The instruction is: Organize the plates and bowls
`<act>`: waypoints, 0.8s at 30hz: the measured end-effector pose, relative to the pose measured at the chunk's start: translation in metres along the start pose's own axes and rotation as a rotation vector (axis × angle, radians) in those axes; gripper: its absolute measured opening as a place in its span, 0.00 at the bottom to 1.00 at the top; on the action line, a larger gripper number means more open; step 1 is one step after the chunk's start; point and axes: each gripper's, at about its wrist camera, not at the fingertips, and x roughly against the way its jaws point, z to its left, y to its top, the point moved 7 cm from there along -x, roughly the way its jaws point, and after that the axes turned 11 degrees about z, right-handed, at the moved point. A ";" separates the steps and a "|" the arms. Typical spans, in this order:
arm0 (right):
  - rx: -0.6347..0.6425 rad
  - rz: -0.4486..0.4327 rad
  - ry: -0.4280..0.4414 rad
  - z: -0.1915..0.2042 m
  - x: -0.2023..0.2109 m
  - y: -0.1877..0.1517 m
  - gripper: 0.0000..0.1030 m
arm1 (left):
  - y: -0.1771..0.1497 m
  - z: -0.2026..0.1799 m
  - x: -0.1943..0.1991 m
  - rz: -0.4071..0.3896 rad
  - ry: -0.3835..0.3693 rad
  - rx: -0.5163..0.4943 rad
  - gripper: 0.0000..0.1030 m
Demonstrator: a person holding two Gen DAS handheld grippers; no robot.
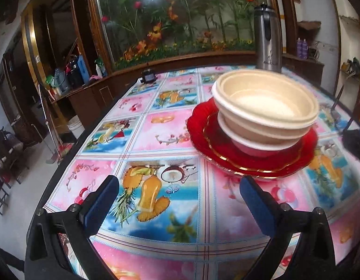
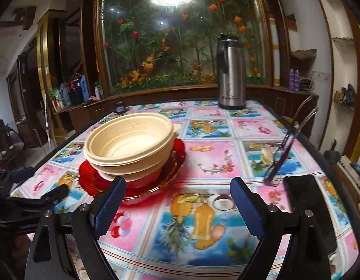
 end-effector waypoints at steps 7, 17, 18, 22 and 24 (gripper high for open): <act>-0.025 0.041 -0.021 -0.004 -0.009 0.000 0.91 | -0.003 0.000 -0.008 0.037 0.010 -0.002 1.00; -0.044 0.037 -0.014 -0.009 -0.009 -0.001 0.91 | -0.003 -0.003 -0.006 0.032 0.021 -0.018 1.00; -0.045 0.038 -0.015 -0.010 -0.009 -0.001 0.91 | -0.003 -0.003 -0.006 0.031 0.017 -0.019 1.00; -0.048 0.036 -0.018 -0.009 -0.007 -0.002 0.91 | -0.003 -0.003 -0.006 0.029 0.013 -0.026 1.00; -0.047 0.036 -0.019 -0.009 -0.007 -0.001 0.91 | -0.003 -0.003 -0.006 0.030 0.008 -0.025 1.00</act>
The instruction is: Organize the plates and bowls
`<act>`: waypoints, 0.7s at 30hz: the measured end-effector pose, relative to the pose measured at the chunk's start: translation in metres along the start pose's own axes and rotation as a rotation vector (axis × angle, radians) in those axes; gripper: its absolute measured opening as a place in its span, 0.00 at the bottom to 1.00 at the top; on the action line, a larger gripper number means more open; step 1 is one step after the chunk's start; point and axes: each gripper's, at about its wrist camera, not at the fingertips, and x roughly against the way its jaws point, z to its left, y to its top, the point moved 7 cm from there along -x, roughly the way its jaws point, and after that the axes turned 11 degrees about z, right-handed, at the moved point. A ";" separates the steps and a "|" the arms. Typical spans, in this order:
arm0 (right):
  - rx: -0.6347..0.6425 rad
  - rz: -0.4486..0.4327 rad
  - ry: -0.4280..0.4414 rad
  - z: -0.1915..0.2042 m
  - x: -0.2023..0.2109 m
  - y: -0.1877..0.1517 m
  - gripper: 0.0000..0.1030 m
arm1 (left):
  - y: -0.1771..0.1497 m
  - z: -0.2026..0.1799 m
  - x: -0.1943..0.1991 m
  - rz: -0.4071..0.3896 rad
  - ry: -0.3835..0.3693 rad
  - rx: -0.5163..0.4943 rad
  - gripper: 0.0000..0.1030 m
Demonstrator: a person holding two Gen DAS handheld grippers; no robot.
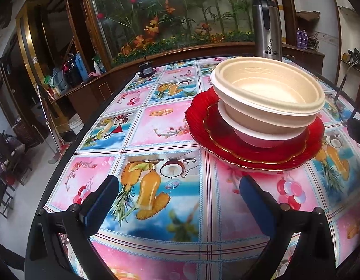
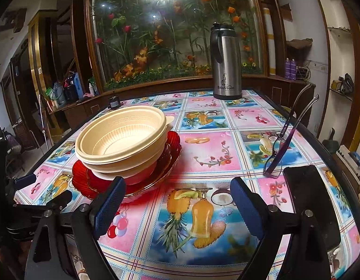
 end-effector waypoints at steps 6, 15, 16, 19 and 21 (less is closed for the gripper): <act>0.007 -0.002 -0.015 0.002 0.001 0.000 0.91 | 0.000 0.000 -0.001 0.003 -0.016 0.002 1.00; 0.012 -0.006 -0.023 0.003 0.002 0.000 0.91 | 0.000 0.000 -0.001 0.004 -0.031 0.000 1.00; 0.012 -0.005 -0.023 0.003 0.002 0.000 0.91 | 0.000 0.000 -0.001 0.004 -0.031 0.000 1.00; 0.015 -0.004 -0.024 0.003 0.001 -0.001 0.91 | -0.001 -0.001 -0.001 0.006 -0.033 -0.001 1.00; 0.015 -0.002 -0.024 0.003 0.001 0.000 0.91 | -0.001 -0.001 -0.002 0.008 -0.037 -0.001 1.00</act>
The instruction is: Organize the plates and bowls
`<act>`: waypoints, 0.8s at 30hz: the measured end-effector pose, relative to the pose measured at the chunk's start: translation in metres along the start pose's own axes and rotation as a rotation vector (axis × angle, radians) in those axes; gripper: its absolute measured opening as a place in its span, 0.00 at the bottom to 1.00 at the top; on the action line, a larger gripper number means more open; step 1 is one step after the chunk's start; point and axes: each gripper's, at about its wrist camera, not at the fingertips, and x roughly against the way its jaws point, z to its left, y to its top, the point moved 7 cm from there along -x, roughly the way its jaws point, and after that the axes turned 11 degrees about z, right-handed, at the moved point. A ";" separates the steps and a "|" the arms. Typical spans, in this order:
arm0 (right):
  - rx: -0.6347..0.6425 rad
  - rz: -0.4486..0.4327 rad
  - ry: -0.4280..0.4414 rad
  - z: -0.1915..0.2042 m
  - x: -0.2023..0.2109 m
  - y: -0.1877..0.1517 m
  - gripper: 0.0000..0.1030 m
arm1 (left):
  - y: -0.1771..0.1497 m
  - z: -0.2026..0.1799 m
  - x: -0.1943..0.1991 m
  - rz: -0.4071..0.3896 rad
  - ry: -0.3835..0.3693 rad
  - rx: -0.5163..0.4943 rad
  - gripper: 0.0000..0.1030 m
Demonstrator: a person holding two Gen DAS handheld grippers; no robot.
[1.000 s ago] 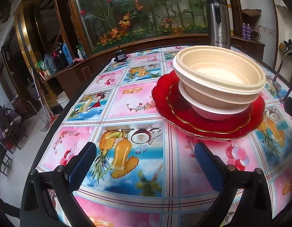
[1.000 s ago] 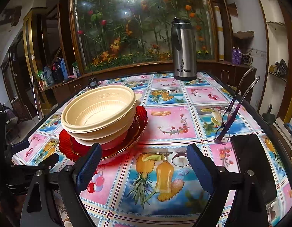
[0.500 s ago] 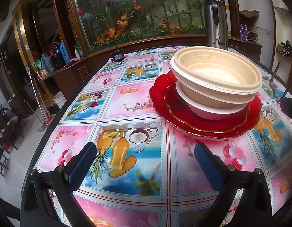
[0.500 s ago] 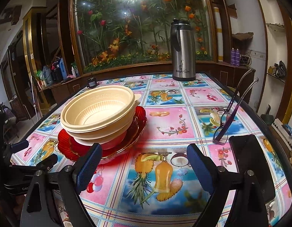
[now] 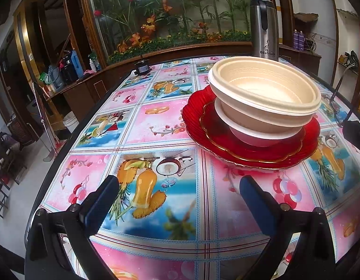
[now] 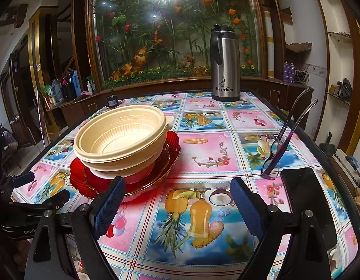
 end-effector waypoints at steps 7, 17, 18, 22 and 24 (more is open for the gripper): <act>0.002 0.002 -0.001 0.000 0.000 0.000 0.91 | -0.001 -0.001 -0.001 0.002 -0.004 -0.004 1.00; 0.007 0.003 -0.008 0.001 -0.001 0.000 0.91 | -0.001 -0.002 -0.002 0.013 -0.015 -0.002 1.00; 0.007 0.004 -0.009 0.001 -0.001 0.000 0.91 | -0.001 -0.002 -0.002 0.014 -0.013 -0.003 1.00; 0.007 0.005 -0.009 0.001 -0.001 0.000 0.91 | -0.001 -0.002 -0.002 0.016 -0.020 -0.004 1.00; 0.008 0.006 -0.009 0.001 -0.001 0.000 0.91 | -0.001 -0.002 -0.002 0.018 -0.021 -0.004 1.00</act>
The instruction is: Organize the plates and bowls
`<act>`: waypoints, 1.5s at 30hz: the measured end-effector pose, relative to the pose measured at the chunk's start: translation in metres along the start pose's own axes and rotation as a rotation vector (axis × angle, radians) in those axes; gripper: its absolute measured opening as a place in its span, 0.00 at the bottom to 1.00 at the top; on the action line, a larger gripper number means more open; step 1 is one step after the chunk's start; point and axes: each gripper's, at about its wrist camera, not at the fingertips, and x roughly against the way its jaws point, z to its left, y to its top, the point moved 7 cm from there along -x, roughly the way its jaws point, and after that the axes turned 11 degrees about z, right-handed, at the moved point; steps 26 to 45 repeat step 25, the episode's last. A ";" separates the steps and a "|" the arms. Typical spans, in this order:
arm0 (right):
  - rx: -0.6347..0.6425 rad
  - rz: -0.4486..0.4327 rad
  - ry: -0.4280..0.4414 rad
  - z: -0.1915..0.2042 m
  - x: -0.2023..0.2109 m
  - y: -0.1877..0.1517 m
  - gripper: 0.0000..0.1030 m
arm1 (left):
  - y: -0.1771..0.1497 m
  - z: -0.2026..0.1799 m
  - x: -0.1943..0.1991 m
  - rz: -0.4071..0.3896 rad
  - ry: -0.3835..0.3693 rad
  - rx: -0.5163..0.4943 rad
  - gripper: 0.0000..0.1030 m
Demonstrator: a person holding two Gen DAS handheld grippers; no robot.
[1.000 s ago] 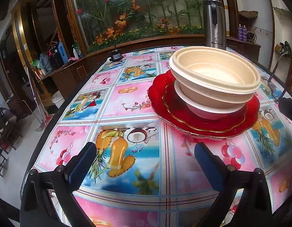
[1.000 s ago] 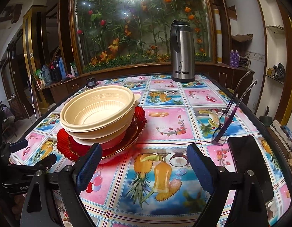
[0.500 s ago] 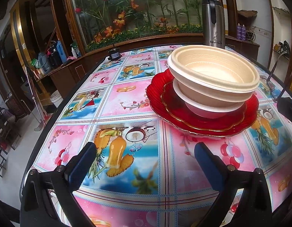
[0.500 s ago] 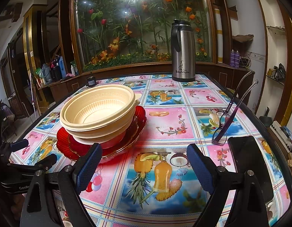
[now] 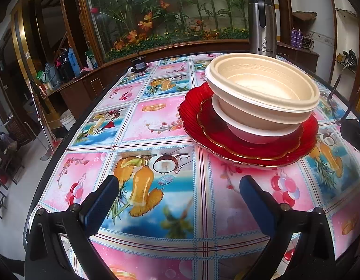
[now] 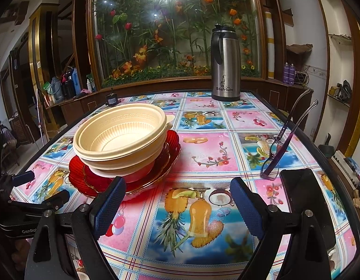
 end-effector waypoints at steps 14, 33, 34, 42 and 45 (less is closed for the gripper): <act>0.002 -0.001 0.000 -0.001 -0.001 0.001 0.91 | 0.000 -0.001 -0.001 0.007 -0.006 -0.007 1.00; 0.011 -0.004 -0.008 -0.001 -0.001 0.001 0.91 | 0.001 -0.001 0.009 -0.007 -0.042 -0.021 1.00; 0.011 -0.004 -0.008 -0.001 -0.001 0.001 0.91 | 0.001 -0.001 0.009 -0.007 -0.042 -0.021 1.00; 0.011 -0.004 -0.008 -0.001 -0.001 0.001 0.91 | 0.001 -0.001 0.009 -0.007 -0.042 -0.021 1.00; 0.011 -0.004 -0.008 -0.001 -0.001 0.001 0.91 | 0.001 -0.001 0.009 -0.007 -0.042 -0.021 1.00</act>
